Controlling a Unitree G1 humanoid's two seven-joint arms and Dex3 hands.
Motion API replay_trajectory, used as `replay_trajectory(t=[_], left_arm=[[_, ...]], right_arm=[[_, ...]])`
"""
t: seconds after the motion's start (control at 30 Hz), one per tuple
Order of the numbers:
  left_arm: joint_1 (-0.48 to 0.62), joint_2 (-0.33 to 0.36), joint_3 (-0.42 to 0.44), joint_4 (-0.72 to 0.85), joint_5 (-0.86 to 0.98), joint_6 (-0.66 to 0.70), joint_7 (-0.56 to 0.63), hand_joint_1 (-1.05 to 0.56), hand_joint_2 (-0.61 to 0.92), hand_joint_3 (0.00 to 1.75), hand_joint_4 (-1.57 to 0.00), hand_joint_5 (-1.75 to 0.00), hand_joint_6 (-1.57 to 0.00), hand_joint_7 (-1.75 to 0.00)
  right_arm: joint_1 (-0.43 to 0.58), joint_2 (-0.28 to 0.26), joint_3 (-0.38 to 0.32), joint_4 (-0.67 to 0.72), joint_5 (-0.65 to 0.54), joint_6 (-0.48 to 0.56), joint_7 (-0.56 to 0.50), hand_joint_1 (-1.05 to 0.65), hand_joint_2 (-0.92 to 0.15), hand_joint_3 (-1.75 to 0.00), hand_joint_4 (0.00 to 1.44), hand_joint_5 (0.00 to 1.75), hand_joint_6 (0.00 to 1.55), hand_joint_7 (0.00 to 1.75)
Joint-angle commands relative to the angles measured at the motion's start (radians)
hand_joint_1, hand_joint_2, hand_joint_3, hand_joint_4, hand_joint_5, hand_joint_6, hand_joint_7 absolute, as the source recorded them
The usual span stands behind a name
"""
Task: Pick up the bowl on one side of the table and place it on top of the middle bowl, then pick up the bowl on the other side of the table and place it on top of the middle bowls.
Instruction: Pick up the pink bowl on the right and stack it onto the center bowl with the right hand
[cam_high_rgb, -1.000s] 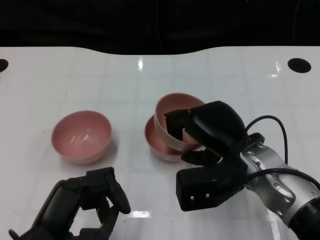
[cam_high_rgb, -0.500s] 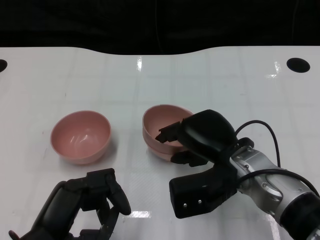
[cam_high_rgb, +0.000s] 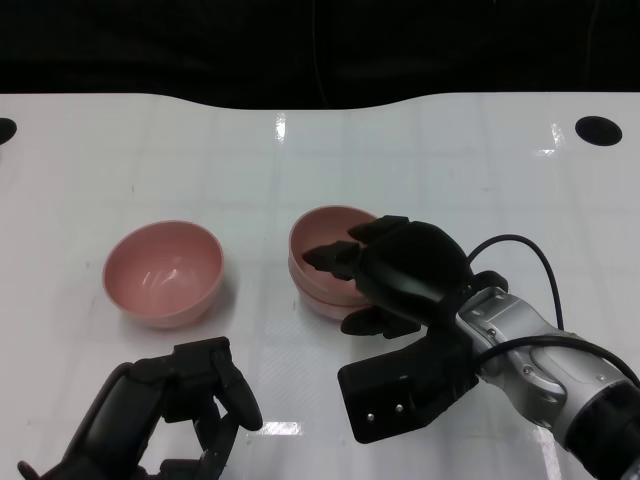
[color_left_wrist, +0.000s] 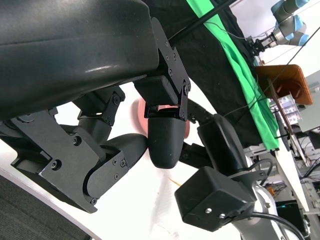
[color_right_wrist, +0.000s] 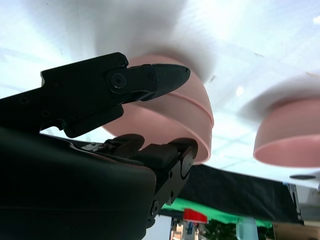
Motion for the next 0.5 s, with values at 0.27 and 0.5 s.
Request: replay_trajectory(t=[0.27,0.5], left_arm=[[-0.016,0.013,0.011,0.011,-0.01,-0.001,0.003,-0.13,0.4,1.36,-0.85,-1.68,-0.81,-1.44],[-0.019,0.019,0.016,0.023,-0.002,-0.006,0.005,-0.12,0.4,1.36,-0.84,-1.68,-0.81,-1.45]], right_arm=[[0.104,-0.089,-0.101,-0.267,0.069,0.027,0.074,-0.73,-0.92,-0.39,0.24,0.03,0.25,0.01],[0.214,-0.131,-0.189,-0.436,0.221,0.012,0.203,-0.58,-0.92,-0.09,0.27,0.08,0.26,0.01]])
